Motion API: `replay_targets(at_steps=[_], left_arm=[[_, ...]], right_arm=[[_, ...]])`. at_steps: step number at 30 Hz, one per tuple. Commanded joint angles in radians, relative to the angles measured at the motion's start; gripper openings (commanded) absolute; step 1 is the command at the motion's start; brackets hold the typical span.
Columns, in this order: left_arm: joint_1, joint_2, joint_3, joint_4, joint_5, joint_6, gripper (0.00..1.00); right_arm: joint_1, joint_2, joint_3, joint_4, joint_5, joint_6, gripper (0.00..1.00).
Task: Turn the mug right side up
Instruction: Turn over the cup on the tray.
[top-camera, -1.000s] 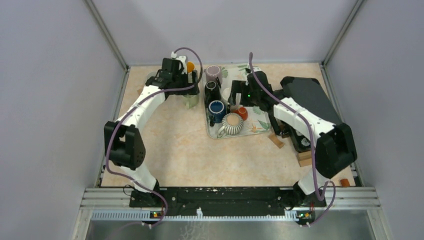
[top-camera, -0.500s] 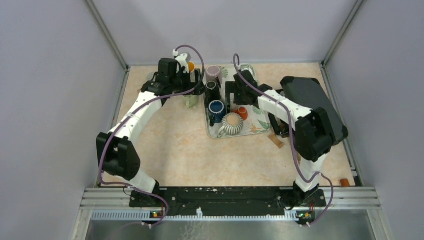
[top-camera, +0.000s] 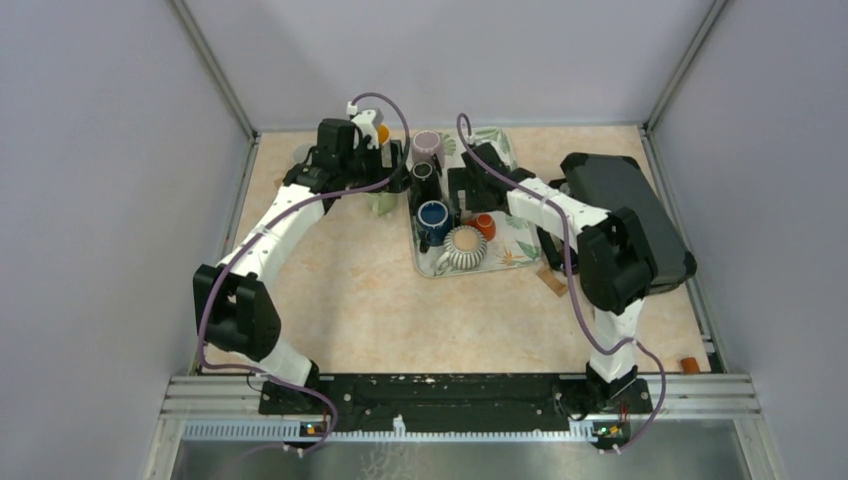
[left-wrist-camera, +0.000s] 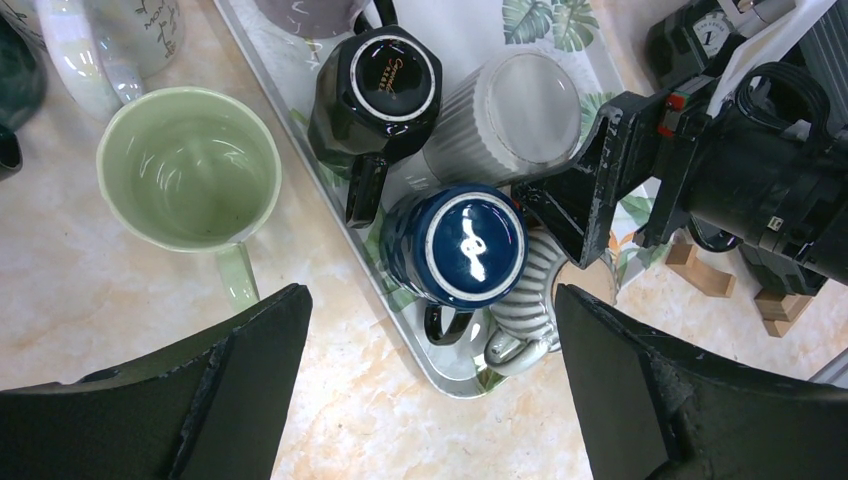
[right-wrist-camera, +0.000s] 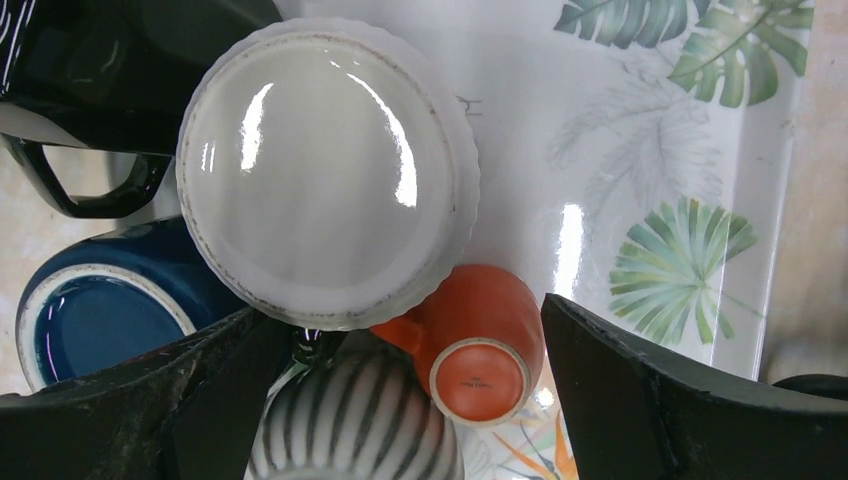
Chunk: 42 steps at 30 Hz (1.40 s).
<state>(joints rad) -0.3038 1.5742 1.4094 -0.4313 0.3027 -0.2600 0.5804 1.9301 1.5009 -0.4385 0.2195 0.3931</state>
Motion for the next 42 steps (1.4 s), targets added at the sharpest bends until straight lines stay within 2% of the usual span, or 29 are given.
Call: replay_targets(at_steps=[1, 11, 22, 25, 30, 32, 38, 42], left_arm=[[-0.001, -0.049, -0.013, 0.051, 0.011, 0.002, 0.98], [-0.001, -0.029, -0.016, 0.054, 0.014, 0.005, 0.98], [0.000, -0.038, -0.018, 0.054, 0.021, 0.007, 0.98], [-0.001, -0.037, -0.019, 0.056, 0.022, 0.008, 0.98], [-0.001, -0.040, -0.020, 0.057, 0.024, 0.008, 0.98], [0.000, -0.040, -0.018, 0.057, 0.027, 0.008, 0.98], [0.000, -0.040, -0.022, 0.061, 0.032, 0.007, 0.98], [0.000, -0.045, -0.023, 0.063, 0.040, 0.005, 0.98]], right_arm=[[-0.022, 0.019, 0.045, 0.009, 0.023, -0.037, 0.99], [-0.124, 0.010, 0.016, 0.037, -0.033, -0.064, 0.99], [-0.087, 0.018, 0.037, 0.063, -0.057, -0.088, 0.98], [-0.083, 0.037, 0.041, 0.075, -0.069, -0.098, 0.90], [-0.083, 0.053, 0.043, 0.098, -0.072, -0.121, 0.65], [-0.084, 0.061, 0.051, 0.099, -0.069, -0.128, 0.58], [-0.083, 0.077, 0.059, 0.117, -0.066, -0.143, 0.43], [-0.083, 0.088, 0.058, 0.138, -0.072, -0.153, 0.38]])
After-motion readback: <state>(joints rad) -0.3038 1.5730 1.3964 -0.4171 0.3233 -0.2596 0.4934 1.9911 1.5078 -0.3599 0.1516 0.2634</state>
